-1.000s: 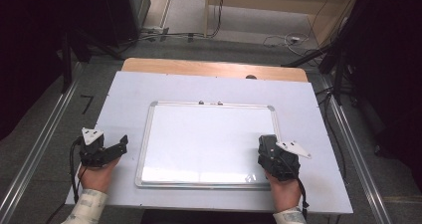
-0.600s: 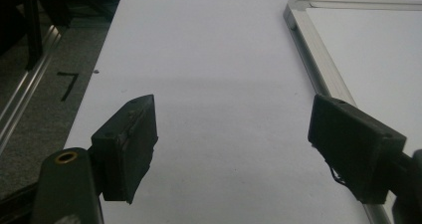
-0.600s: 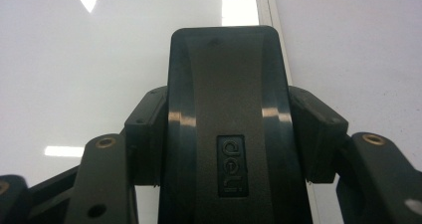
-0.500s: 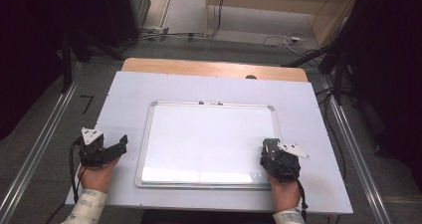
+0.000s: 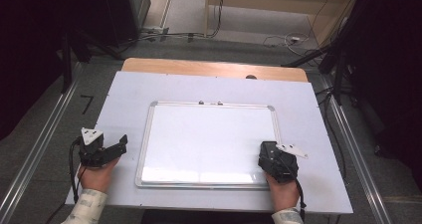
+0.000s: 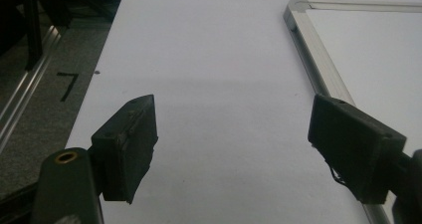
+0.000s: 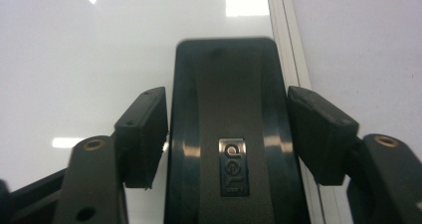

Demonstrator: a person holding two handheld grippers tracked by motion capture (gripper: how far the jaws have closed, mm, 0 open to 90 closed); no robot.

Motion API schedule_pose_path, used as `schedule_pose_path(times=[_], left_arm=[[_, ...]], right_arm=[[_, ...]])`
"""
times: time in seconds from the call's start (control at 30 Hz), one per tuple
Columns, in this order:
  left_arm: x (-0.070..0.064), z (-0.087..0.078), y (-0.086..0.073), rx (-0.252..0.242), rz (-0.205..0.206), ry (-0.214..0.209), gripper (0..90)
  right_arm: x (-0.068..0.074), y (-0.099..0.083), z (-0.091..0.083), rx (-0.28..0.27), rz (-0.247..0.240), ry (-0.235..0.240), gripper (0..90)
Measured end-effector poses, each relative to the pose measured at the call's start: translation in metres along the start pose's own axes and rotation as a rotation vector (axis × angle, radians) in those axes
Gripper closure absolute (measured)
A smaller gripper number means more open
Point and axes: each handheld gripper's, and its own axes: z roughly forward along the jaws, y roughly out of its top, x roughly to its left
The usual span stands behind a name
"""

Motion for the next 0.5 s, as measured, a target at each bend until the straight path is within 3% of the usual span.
schedule_pose_path(times=[0.17, 0.5], left_arm=[[0.000, 0.000, 0.000, 0.000, 0.000, 0.001, 20.0], [0.000, 0.000, 0.000, -0.003, -0.004, 0.001, 20.0]], right_arm=[[-0.004, 0.007, -0.011, -0.036, 0.010, 0.042, 27.5], [-0.009, 0.014, -0.018, -0.036, 0.003, 0.102, 23.2]])
